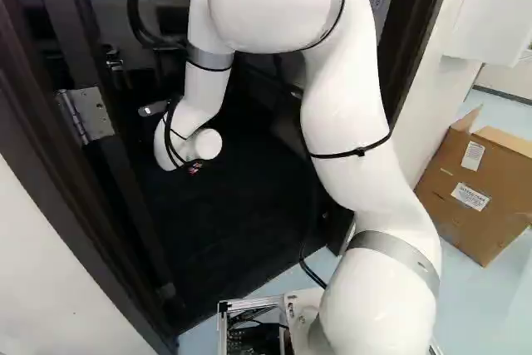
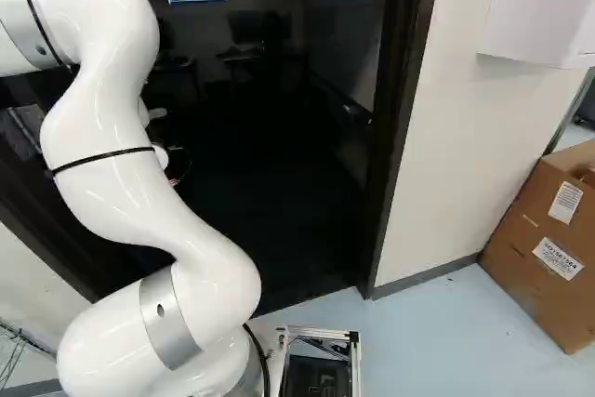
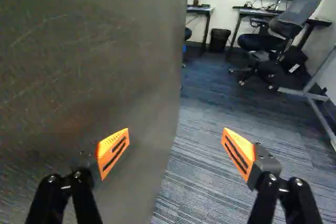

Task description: Open the door and move inside

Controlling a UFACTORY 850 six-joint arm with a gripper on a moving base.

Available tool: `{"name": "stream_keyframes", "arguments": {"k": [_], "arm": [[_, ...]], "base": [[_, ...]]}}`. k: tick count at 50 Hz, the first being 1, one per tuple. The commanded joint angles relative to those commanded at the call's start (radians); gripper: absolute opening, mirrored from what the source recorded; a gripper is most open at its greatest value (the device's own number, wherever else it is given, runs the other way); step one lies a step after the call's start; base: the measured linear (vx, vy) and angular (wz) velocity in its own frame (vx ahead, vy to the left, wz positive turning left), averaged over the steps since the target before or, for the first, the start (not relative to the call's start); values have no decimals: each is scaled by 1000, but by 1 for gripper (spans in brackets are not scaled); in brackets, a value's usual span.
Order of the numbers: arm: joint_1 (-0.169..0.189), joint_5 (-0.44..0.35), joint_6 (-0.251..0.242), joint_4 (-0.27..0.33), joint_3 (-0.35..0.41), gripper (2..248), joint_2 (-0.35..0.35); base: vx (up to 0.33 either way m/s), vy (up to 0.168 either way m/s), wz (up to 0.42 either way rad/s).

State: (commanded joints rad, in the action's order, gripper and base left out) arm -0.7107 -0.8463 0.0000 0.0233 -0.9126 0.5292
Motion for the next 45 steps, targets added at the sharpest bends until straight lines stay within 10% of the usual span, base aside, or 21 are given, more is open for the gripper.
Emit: {"name": "stream_keyframes", "arguments": {"k": [45], "arm": [[47,3,0,-41,79,247,-60]], "base": [[0,0,0]]}}
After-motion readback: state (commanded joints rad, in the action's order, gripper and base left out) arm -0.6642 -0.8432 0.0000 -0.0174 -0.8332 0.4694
